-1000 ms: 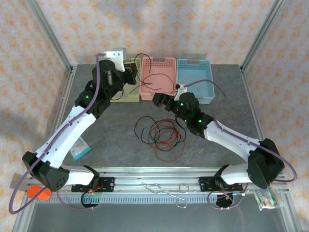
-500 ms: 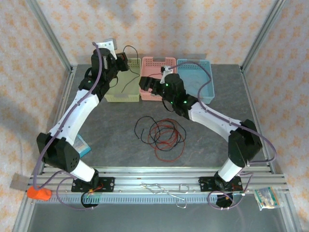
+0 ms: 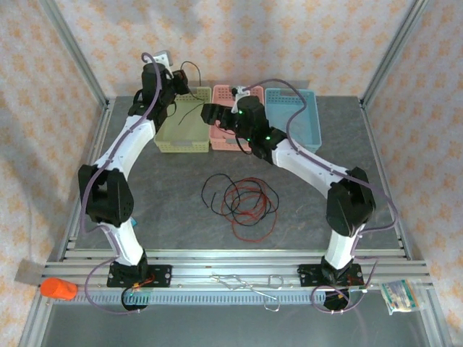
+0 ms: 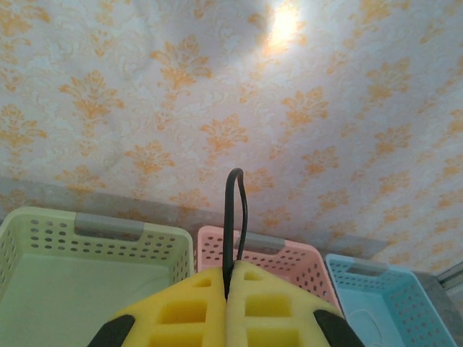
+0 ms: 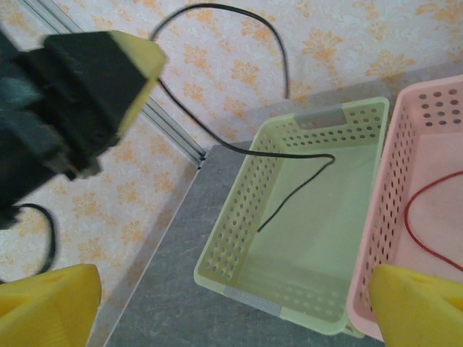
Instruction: Untangle the cables
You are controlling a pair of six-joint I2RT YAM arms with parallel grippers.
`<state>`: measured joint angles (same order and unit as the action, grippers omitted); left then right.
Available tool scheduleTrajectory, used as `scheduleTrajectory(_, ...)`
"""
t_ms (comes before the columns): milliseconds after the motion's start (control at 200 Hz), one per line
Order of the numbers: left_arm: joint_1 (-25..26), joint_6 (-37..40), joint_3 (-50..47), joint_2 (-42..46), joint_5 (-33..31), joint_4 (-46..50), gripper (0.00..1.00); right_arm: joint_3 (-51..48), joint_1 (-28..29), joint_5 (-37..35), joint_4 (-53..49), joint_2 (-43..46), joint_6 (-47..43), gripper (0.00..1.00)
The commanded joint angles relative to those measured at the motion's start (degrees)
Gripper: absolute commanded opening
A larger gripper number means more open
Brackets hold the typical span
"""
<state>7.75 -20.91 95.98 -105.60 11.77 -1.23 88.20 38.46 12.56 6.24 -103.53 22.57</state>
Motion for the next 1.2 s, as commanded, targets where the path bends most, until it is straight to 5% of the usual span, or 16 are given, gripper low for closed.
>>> scheduleTrajectory(0,-0.8,1.2,4.0,-4.2,-0.1,-3.0,0.0,4.3,-0.3,1.6,-2.2,-2.7,-1.5,0.95)
scheduleTrajectory(611,-2.4,-1.9,2.8,-15.4,-8.6,0.3,0.0,-4.2,-0.6,0.5,-2.3,2.4,-2.4,0.97)
scheduleTrajectory(951,-2.4,-2.4,-8.8,-7.6,-7.3,-3.7,0.51,-9.1,-0.7,-2.4,-2.6,7.3,-2.7,0.98)
scheduleTrajectory(1196,0.8,-1.2,-22.8,6.6,-8.9,-6.9,0.56,-15.8,-0.7,-6.6,-2.7,12.9,-1.4,1.0)
